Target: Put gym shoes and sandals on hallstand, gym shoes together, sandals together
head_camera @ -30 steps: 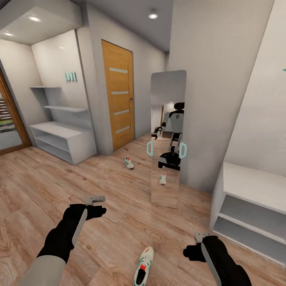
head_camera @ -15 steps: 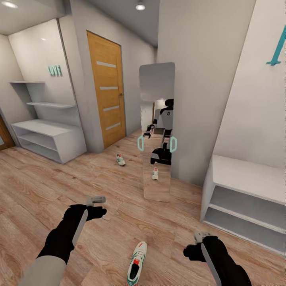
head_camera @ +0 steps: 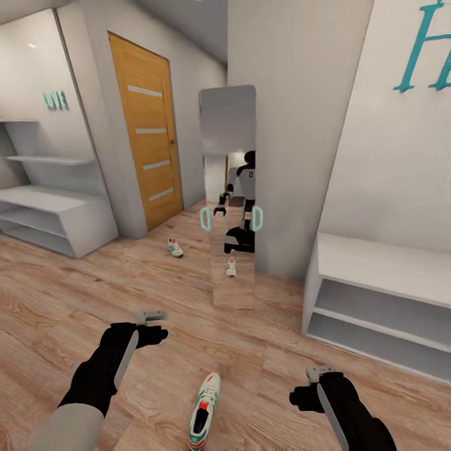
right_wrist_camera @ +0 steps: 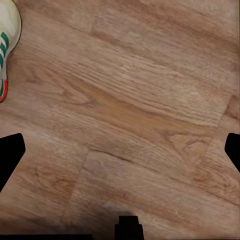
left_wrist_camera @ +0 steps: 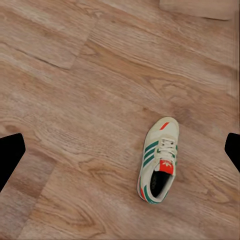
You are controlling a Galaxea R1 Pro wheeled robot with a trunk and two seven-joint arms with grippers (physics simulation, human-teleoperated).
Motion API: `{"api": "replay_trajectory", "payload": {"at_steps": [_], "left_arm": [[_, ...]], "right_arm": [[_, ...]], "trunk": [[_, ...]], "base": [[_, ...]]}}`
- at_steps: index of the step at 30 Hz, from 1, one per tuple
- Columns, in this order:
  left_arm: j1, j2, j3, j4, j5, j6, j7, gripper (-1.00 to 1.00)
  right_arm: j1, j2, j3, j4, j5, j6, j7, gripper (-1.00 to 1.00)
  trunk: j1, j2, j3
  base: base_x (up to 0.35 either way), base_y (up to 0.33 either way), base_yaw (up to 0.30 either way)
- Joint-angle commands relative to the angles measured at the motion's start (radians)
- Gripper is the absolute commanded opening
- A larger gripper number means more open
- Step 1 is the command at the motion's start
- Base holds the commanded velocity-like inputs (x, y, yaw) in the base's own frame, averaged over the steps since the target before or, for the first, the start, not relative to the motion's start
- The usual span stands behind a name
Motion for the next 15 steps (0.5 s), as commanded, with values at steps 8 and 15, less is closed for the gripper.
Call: {"api": "replay_trajectory", "payload": {"at_steps": [8,15], "left_arm": [[0.004,0.0,0.0,0.0,-0.001,0.0,0.0,1.0],[0.005,0.0,0.0,0.001,-0.002,-0.001,0.0,1.0]], "right_arm": [[0.0,0.0,0.0,0.0,-0.001,0.0,0.0,1.0],[0.0,0.0,0.0,0.0,-0.001,0.0,0.0,1.0]], "trunk": [[0.031,-0.056,-0.037],[0.058,-0.105,-0.069]], "base": [[0.0,0.0,-0.183],[0.0,0.0,-0.183]]}}
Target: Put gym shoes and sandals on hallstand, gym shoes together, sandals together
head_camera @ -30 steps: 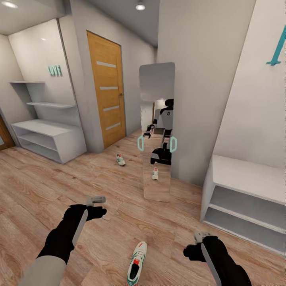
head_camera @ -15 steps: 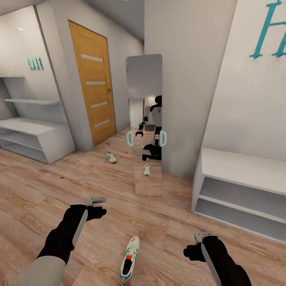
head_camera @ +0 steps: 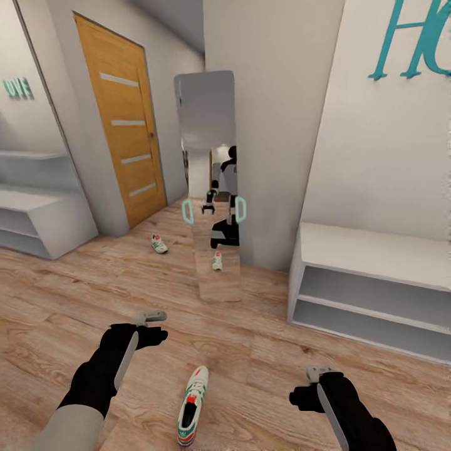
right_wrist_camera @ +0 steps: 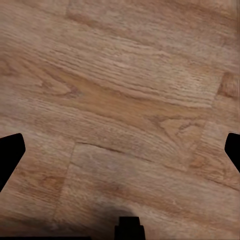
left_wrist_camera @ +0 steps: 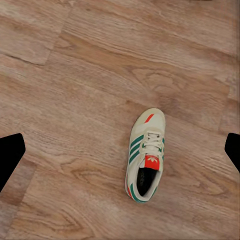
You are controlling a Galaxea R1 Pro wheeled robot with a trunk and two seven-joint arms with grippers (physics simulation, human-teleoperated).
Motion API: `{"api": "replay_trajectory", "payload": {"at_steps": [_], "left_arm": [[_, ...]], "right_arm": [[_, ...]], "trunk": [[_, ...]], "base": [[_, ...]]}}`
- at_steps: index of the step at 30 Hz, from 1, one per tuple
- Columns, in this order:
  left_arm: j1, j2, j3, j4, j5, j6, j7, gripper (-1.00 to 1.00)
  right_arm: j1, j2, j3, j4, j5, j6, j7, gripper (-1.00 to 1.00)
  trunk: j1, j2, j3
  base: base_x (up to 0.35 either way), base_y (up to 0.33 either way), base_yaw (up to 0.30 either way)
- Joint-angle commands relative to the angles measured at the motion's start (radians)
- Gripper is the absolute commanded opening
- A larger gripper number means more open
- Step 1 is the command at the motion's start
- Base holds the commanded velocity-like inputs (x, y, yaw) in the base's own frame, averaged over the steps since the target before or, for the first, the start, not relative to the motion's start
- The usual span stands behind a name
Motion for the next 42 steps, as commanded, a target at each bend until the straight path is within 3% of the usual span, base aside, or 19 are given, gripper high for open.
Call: {"api": "replay_trajectory", "payload": {"at_steps": [1,15,25,37,42], "left_arm": [[0.0,0.0,0.0,0.0,0.0,0.0,0.0,1.0],[0.001,0.001,0.0,0.001,0.0,-0.015,0.0,1.0],[0.033,0.001,-0.001,0.001,-0.002,-0.091,0.0,1.0],[0.043,0.0,-0.002,0.001,-0.003,-0.125,0.0,1.0],[0.044,0.0,-0.002,0.001,-0.004,-0.134,0.0,1.0]], "right_arm": [[0.0,0.0,0.0,0.0,0.0,0.0,0.0,1.0],[-0.001,0.002,-0.001,0.001,-0.004,-0.001,0.002,1.0],[-0.001,0.004,-0.002,-0.006,-0.006,-0.002,0.005,1.0],[-0.003,-0.003,-0.003,-0.308,-0.004,0.0,-0.001,1.0],[-0.013,-0.006,-0.017,-0.368,-0.003,0.006,-0.002,1.0]], "trunk": [[0.004,-0.007,-0.005],[0.058,-0.105,-0.07],[0.096,-0.175,-0.117],[0.142,-0.259,-0.174],[0.161,-0.294,-0.198]], "base": [[0.0,0.0,-0.183],[0.0,0.0,-0.078],[0.0,0.0,-0.001],[0.0,0.0,0.0],[0.0,0.0,0.005]]}}
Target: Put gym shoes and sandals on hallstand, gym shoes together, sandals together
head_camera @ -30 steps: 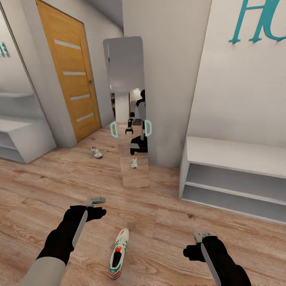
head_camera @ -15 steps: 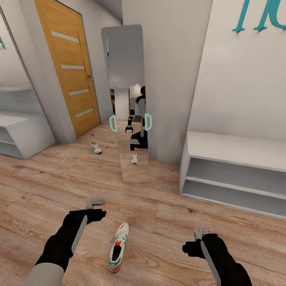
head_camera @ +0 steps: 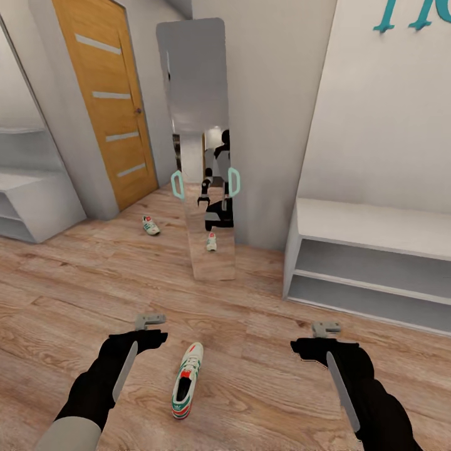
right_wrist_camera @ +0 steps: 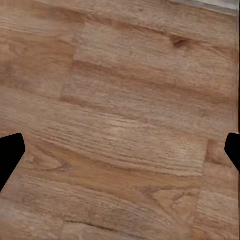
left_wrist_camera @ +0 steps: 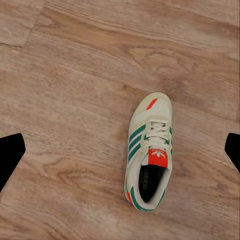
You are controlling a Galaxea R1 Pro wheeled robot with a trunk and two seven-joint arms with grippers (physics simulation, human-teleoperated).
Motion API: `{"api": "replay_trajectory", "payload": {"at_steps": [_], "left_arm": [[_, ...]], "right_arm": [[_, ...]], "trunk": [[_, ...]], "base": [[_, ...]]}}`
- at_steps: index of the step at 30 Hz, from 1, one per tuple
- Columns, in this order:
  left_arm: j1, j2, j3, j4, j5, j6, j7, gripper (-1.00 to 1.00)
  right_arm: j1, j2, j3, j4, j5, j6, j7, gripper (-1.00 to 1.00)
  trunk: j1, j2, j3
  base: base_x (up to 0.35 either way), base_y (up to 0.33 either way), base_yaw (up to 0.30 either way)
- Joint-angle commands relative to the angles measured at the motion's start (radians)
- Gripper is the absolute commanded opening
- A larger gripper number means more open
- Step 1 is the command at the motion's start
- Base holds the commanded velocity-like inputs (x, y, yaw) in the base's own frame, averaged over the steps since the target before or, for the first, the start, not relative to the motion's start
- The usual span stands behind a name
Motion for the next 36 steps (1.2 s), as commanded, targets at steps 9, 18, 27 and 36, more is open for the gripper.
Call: {"api": "replay_trajectory", "payload": {"at_steps": [9,18,27,36], "left_arm": [[0.0,0.0,0.0,0.0,0.001,-0.002,0.0,1.0],[0.0,0.0,0.0,0.0,0.001,-0.002,0.0,1.0],[-0.001,0.0,-0.116,0.0,0.0,-0.019,0.003,1.0],[-0.001,0.0,-0.137,0.001,0.003,-0.117,0.003,1.0]], "right_arm": [[-0.042,-0.033,-0.144,-0.011,-0.005,0.002,0.008,1.0],[-0.044,-0.036,-0.194,-0.015,-0.005,0.002,0.01,1.0],[-0.044,-0.035,-0.195,-0.014,-0.005,0.002,0.01,1.0],[-0.044,-0.035,-0.189,-0.014,-0.005,0.002,0.009,1.0]], "trunk": [[0.035,-0.063,-0.043],[0.069,-0.126,-0.084],[0.104,-0.189,-0.116],[0.118,-0.212,-0.159]], "base": [[0.0,0.0,0.065],[0.0,0.0,0.027],[0.0,0.0,-0.05],[0.0,0.0,-0.214]]}}
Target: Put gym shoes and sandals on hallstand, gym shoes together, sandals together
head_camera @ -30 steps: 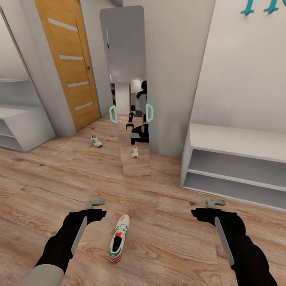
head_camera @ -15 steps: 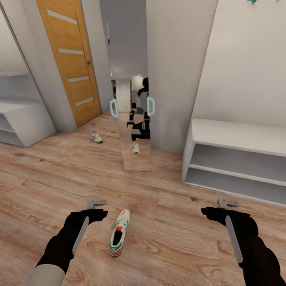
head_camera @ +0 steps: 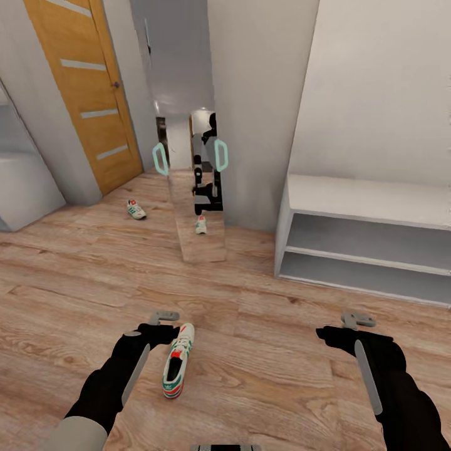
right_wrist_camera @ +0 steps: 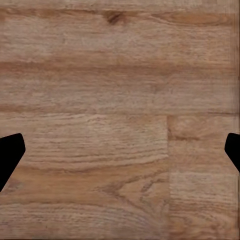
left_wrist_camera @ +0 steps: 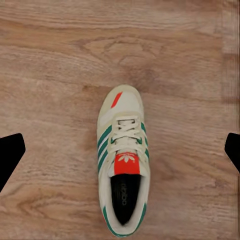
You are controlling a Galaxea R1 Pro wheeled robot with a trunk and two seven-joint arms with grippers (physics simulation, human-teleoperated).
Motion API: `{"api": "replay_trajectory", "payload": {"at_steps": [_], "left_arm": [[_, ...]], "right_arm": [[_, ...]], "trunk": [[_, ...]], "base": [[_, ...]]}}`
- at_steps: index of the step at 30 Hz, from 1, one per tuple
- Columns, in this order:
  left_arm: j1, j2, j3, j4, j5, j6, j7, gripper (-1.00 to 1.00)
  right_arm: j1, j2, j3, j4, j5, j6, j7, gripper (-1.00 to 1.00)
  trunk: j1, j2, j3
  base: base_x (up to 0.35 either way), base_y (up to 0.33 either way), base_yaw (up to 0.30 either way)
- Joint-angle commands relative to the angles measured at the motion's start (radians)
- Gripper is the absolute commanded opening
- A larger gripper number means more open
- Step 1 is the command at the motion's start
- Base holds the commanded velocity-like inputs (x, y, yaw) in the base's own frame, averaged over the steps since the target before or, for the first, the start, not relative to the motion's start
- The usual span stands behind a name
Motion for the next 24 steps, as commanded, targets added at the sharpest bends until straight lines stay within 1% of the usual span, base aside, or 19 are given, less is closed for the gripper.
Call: {"api": "replay_trajectory", "payload": {"at_steps": [1,7,13,17,21,24], "left_arm": [[0.0,0.0,0.0,0.0,0.0,-0.006,0.0,1.0],[0.0,-0.001,-0.001,0.007,0.002,-0.041,0.0,1.0],[0.001,0.0,0.0,0.041,0.007,-0.157,0.0,1.0],[0.001,0.001,0.001,0.07,0.008,-0.214,0.0,1.0],[0.002,0.004,0.001,0.096,0.006,-0.255,0.0,1.0],[0.002,0.005,0.001,0.114,0.008,-0.296,0.0,1.0]], "right_arm": [[0.0,0.0,0.0,0.0,0.0,0.0,0.0,1.0],[0.0,0.0,-0.001,-0.001,0.001,0.0,0.0,1.0],[0.0,0.0,0.0,-0.001,0.001,0.0,-0.001,1.0],[0.0,0.001,0.0,-0.001,0.001,0.0,0.0,1.0],[0.0,0.0,0.001,-0.001,0.001,0.0,0.0,1.0],[0.0,0.001,0.001,-0.001,0.001,0.0,0.0,1.0]], "trunk": [[0.0,0.0,-0.005],[0.003,-0.002,-0.036],[0.006,-0.003,-0.066],[0.008,-0.004,-0.087],[0.009,-0.005,-0.107],[0.009,-0.005,-0.111]], "base": [[0.0,0.0,-0.222],[0.0,0.0,-0.22],[0.0,0.0,-0.217],[0.0,0.0,-0.209],[0.0,0.0,-0.201],[0.0,0.0,-0.197]]}}
